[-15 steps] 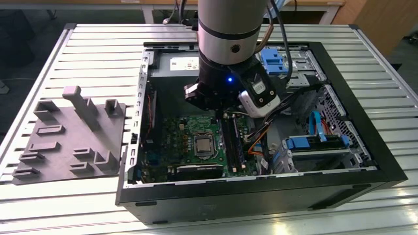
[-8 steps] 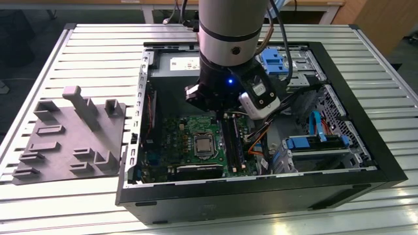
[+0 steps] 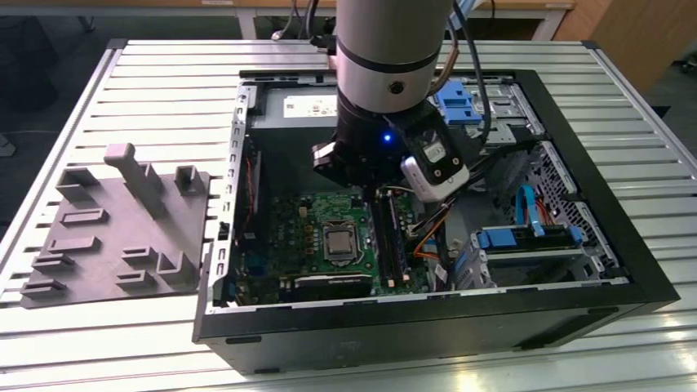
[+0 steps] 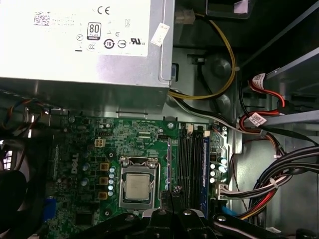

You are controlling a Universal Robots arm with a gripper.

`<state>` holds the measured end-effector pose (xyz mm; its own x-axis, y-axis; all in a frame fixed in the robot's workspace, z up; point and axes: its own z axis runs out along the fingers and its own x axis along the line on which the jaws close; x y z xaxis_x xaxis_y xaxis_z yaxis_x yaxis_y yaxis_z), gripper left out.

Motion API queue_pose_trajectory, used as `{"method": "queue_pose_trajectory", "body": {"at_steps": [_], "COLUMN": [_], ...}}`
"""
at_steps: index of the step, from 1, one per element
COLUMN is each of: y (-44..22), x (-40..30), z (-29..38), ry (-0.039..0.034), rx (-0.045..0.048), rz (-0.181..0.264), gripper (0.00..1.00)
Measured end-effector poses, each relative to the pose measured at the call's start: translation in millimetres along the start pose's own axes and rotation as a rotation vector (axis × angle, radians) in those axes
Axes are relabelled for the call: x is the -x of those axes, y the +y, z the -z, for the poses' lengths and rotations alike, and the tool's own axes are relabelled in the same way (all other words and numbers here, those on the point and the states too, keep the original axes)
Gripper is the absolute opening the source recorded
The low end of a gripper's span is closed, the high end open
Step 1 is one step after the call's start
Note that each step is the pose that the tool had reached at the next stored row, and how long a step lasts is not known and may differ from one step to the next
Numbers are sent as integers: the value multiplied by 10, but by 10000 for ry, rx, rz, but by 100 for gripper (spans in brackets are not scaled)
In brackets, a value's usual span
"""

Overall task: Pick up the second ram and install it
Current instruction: 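Insert the second ram into the second slot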

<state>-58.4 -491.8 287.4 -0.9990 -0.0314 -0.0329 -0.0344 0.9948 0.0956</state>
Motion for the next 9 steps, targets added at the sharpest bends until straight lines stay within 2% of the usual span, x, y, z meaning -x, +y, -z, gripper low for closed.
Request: {"method": "queue_pose_trajectory", "body": {"at_steps": [9], "y": [-8], "x": [7], "z": [-33], "ry": [-23], "rx": [-9], "rz": [-245], "gripper": [11]}}
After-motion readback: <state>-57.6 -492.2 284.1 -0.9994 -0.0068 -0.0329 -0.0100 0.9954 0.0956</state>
